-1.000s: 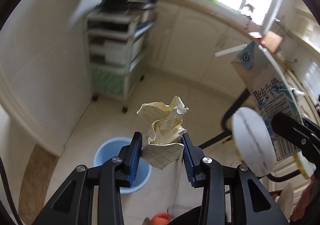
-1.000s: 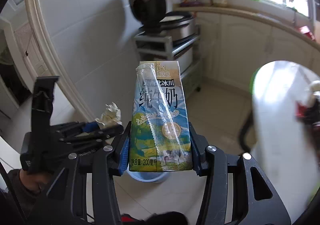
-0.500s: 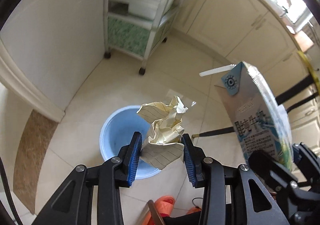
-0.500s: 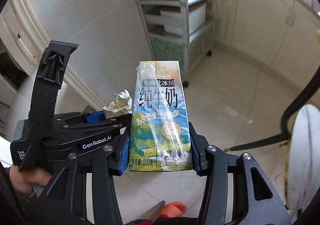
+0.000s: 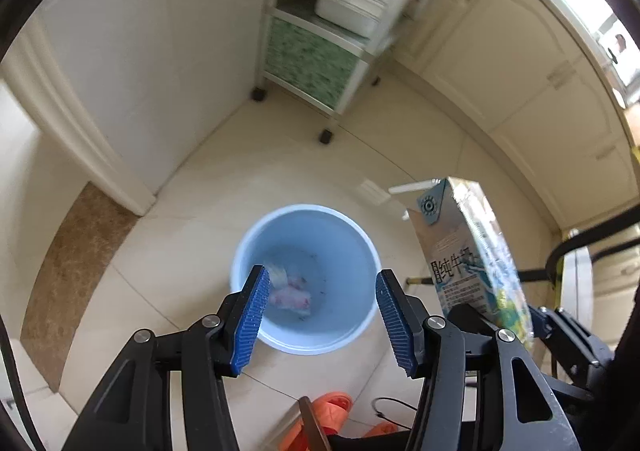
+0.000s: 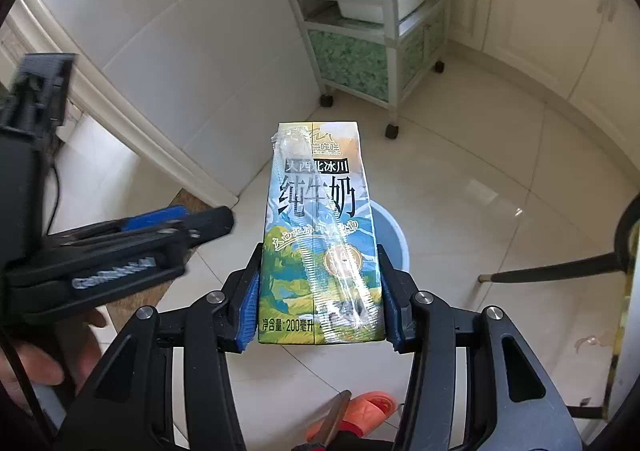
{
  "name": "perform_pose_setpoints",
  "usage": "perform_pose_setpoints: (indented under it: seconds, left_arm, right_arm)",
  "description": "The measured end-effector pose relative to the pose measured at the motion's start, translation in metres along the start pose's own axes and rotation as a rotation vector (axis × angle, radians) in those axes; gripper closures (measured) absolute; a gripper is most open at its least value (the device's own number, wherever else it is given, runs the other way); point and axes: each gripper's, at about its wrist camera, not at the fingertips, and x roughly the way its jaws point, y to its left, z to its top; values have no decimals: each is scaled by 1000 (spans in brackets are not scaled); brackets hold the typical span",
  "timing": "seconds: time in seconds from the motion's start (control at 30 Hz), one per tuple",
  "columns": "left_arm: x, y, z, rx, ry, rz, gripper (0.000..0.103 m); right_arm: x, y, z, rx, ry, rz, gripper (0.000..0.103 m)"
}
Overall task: Collect trash
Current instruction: 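Carry both items over the blue bucket and open the left tool, then open the right tool to drop the milk carton into the bucket, then bring both open tools back toward the table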
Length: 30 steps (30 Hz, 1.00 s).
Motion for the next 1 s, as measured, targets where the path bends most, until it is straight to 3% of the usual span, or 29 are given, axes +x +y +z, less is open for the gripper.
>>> perform_pose_setpoints:
  seconds: [0.13,0.17,0.23,0.47,0.77,1.0]
  left_arm:
    - [-19,-1,-5,-7,-31,2,51]
    - [-24,-1,-11,-5,-36,2,50]
    - [-33,-4,-15,1,-47,2,50]
    - [-81,-21,-39,48,-108,-28,50]
    - [-170,-59,-82,155,-264,-65,44]
    - [-235,-129,-134,306,-404,-144,38]
  right_arm:
    - [3,6,-3,3,1,5,53]
    - [0,7,-4,6,-2,-1,37]
    - [-5,10,-5,11,-4,-18,20]
    - [-46,11,-8,-7,-88,-79,22]
    - [-164,15,-24,-33,-325,-242,14]
    - [-271,2,-62,8,-511,-381,9]
